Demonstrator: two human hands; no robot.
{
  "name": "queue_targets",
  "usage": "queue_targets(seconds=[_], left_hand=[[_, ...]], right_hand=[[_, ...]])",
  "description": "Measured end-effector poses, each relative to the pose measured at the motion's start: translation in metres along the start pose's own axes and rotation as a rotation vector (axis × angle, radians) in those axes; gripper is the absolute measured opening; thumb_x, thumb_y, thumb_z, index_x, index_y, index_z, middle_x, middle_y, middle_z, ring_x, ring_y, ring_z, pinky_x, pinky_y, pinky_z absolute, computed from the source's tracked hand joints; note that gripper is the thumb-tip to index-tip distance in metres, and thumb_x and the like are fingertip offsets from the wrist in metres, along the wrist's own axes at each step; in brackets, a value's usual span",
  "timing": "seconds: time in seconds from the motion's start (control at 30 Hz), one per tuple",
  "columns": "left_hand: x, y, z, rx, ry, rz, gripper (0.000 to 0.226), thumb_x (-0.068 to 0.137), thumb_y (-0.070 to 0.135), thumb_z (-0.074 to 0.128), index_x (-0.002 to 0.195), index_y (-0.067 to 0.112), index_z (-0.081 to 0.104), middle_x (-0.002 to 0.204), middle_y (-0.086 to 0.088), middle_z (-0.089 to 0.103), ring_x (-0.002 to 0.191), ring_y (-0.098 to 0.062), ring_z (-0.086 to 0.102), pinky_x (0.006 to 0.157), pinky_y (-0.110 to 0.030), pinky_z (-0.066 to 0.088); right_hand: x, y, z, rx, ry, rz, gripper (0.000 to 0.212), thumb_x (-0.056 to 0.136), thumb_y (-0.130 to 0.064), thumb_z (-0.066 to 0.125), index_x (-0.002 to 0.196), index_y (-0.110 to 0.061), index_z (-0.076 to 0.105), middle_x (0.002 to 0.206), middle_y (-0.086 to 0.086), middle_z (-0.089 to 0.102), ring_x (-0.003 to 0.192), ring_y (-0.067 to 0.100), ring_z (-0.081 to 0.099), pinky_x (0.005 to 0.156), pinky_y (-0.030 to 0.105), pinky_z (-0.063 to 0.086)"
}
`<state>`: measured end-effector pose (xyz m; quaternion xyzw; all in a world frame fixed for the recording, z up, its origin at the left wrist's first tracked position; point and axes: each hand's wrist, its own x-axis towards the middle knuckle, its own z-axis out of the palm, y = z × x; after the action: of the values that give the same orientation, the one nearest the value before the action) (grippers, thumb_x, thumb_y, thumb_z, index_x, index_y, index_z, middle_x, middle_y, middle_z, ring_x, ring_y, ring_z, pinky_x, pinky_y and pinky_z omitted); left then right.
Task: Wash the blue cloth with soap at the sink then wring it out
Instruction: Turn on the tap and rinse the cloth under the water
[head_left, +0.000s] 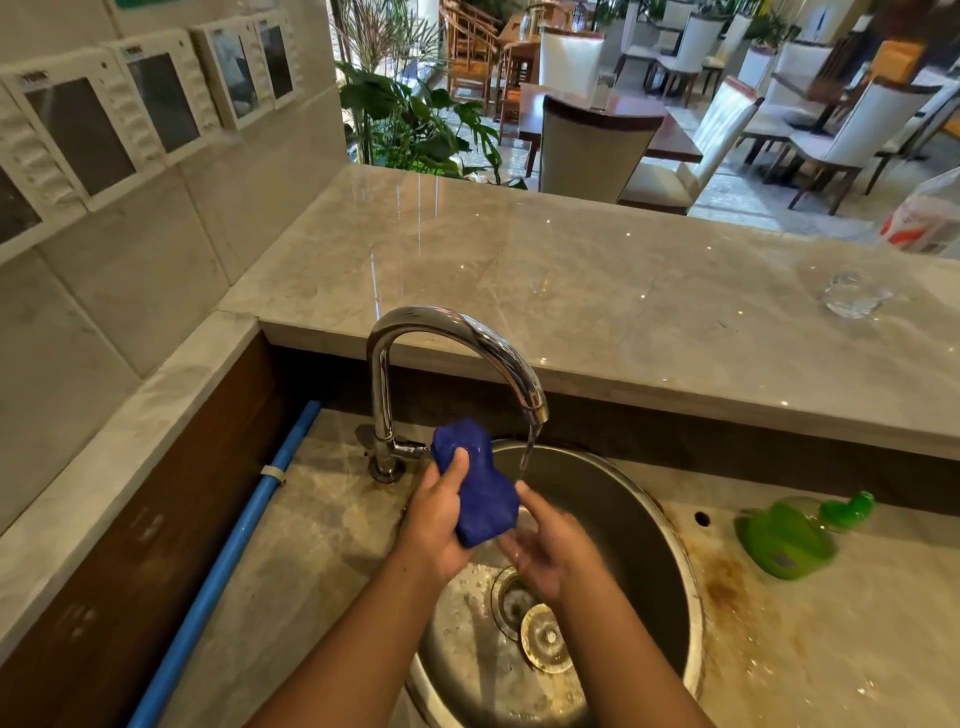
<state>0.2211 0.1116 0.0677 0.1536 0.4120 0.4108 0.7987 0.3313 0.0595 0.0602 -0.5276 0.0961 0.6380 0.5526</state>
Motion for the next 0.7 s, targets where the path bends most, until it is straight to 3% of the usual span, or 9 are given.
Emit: queue_targets(seconds=[0.1,0.2,0.3,0.4,0.53,0.6,0.7], left_hand=[[-0.002,-0.002,0.0,0.036,-0.026,0.015,0.027,0.104,0.022,0.05,0.13,0.023,0.055,0.121,-0.01,0.066,0.1,-0.027,0.066,0.077,-0.042,0.055],[-0.003,-0.005,0.003,0.202,-0.046,0.078,0.023,0.104,0.02,0.05,0.125,0.021,0.059,0.113,-0.008,0.07,0.101,-0.027,0.068,0.088,-0.047,0.056],[-0.001,-0.009,0.006,0.371,-0.028,0.142,0.022,0.104,0.021,0.051,0.124,0.021,0.06,0.115,-0.008,0.072,0.106,-0.028,0.069,0.099,-0.054,0.053],[0.001,-0.011,0.01,0.33,0.078,0.136,0.022,0.104,0.027,0.051,0.125,0.027,0.057,0.121,-0.006,0.069,0.109,-0.029,0.069,0.096,-0.058,0.055],[0.007,-0.013,0.009,0.287,0.168,0.175,0.021,0.104,0.027,0.051,0.124,0.025,0.058,0.125,-0.009,0.066,0.111,-0.031,0.067,0.096,-0.058,0.055],[0.008,-0.012,0.01,0.345,0.18,0.176,0.015,0.105,0.029,0.049,0.117,0.029,0.057,0.125,-0.007,0.065,0.111,-0.03,0.066,0.096,-0.057,0.055],[0.01,-0.012,0.011,0.449,0.223,0.113,0.031,0.105,0.037,0.045,0.134,0.026,0.05,0.134,-0.008,0.059,0.117,-0.032,0.062,0.097,-0.058,0.054]], right_hand=[[-0.001,0.004,-0.005,0.02,-0.077,0.212,0.062,0.086,-0.036,0.073,0.132,-0.003,0.048,0.114,0.026,0.069,0.081,0.036,0.075,0.066,0.044,0.062],[0.001,0.005,-0.008,-0.043,-0.147,0.204,0.054,0.084,-0.041,0.067,0.123,-0.005,0.059,0.105,0.017,0.075,0.085,0.03,0.073,0.076,0.043,0.057],[0.0,0.002,-0.005,0.034,-0.109,0.035,0.055,0.083,-0.011,0.068,0.136,-0.005,0.053,0.118,0.022,0.069,0.091,0.034,0.072,0.07,0.045,0.06],[0.0,-0.01,-0.003,0.156,-0.005,-0.168,0.067,0.09,0.011,0.057,0.148,-0.02,0.041,0.143,0.022,0.049,0.1,0.036,0.065,0.079,0.048,0.057],[0.003,-0.011,-0.002,0.097,-0.033,-0.326,0.069,0.091,0.013,0.055,0.147,-0.024,0.042,0.147,0.018,0.044,0.11,0.036,0.064,0.097,0.053,0.053],[0.004,-0.008,-0.005,-0.015,-0.008,-0.414,0.063,0.091,0.009,0.059,0.144,-0.022,0.045,0.14,0.017,0.049,0.106,0.034,0.068,0.094,0.05,0.056],[0.004,-0.002,-0.01,-0.314,0.061,-0.572,0.05,0.091,0.002,0.063,0.13,-0.029,0.055,0.127,0.01,0.058,0.096,0.029,0.071,0.079,0.041,0.062]])
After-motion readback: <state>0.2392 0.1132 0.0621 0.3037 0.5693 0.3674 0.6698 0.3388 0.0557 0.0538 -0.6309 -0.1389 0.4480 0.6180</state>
